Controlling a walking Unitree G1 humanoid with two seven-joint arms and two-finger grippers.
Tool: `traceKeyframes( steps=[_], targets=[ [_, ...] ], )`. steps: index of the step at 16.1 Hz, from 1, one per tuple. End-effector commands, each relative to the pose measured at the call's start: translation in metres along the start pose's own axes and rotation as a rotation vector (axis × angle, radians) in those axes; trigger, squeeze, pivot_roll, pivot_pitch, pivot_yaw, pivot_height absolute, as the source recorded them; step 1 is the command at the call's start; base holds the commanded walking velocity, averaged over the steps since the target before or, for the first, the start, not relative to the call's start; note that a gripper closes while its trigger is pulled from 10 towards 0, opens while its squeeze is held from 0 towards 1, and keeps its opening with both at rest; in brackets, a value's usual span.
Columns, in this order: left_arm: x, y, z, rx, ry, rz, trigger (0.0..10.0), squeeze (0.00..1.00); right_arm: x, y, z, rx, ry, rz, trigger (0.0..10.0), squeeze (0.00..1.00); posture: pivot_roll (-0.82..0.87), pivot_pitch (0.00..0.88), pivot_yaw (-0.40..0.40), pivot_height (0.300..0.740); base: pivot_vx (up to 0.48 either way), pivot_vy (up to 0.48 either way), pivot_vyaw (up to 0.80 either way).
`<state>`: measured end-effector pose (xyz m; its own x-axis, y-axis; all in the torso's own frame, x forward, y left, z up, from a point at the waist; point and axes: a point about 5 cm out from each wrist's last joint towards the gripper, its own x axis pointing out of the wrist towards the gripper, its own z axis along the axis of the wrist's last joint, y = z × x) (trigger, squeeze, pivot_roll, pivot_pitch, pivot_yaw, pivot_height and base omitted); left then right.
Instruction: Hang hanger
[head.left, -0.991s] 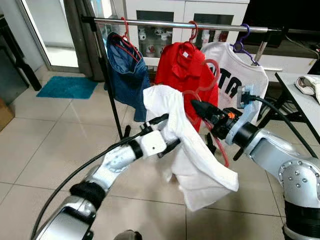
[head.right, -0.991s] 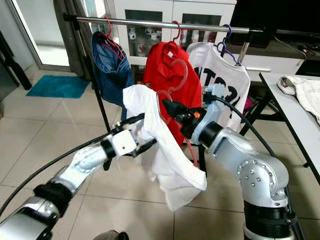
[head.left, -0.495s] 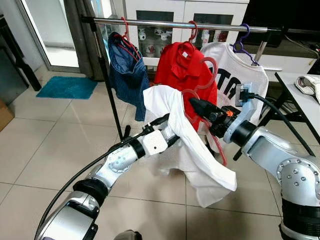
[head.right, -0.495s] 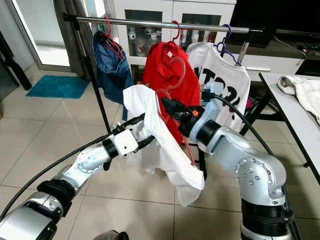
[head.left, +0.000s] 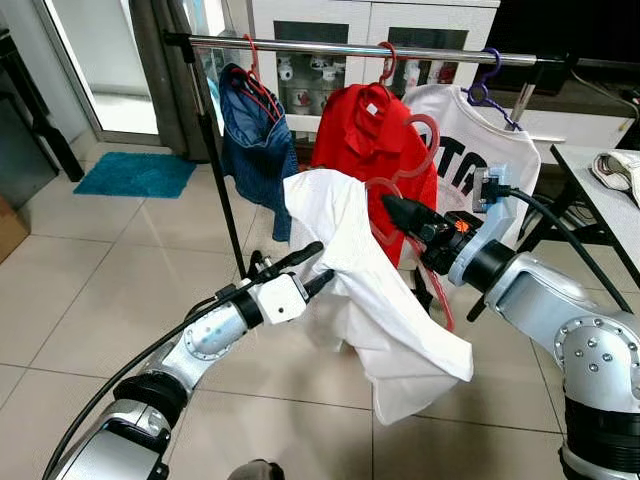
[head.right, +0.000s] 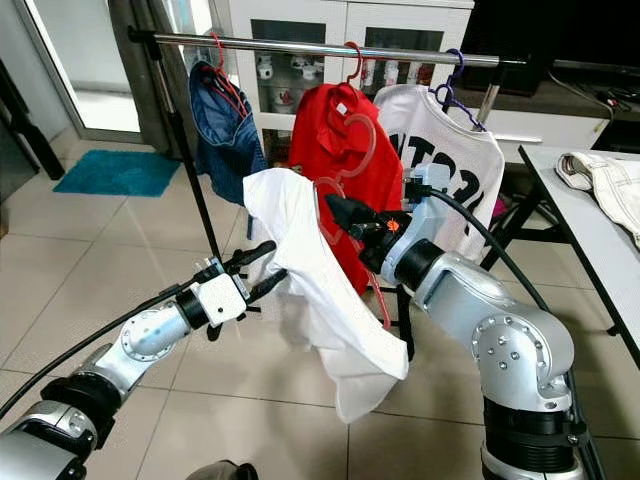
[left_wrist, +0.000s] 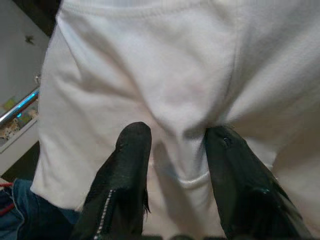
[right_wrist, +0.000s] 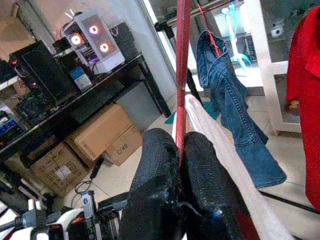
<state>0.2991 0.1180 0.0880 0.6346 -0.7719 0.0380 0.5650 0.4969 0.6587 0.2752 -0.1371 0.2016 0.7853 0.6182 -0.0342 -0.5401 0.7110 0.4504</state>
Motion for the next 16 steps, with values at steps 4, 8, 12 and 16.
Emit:
traceKeyframes(
  steps=[4, 8, 12, 16],
  targets=[
    [0.009, 0.008, 0.000, -0.031, 0.015, 0.016, 0.0, 0.00, 0.000, 0.003, 0.015, -0.028, -0.060, 0.024, 10.0, 0.00, -0.17, 0.000, 0.031, 0.740, 0.000, 0.000, 0.00],
    [0.013, 0.018, 0.000, -0.040, 0.020, 0.039, 0.0, 0.00, -0.002, 0.002, 0.016, -0.033, -0.064, 0.015, 10.0, 0.00, -0.18, 0.000, 0.037, 0.740, 0.000, 0.000, 0.00],
    [-0.007, 0.033, -0.006, -0.083, 0.035, 0.072, 0.0, 0.00, -0.006, -0.002, 0.014, -0.041, -0.059, -0.008, 10.0, 0.00, -0.17, 0.000, 0.041, 0.740, 0.000, 0.000, 0.00],
    [-0.031, 0.060, -0.008, -0.154, 0.076, 0.016, 0.0, 0.00, -0.009, -0.007, 0.007, -0.100, -0.005, -0.026, 10.0, 0.00, -0.15, 0.000, 0.029, 0.740, 0.000, 0.000, 0.00]
  ],
)
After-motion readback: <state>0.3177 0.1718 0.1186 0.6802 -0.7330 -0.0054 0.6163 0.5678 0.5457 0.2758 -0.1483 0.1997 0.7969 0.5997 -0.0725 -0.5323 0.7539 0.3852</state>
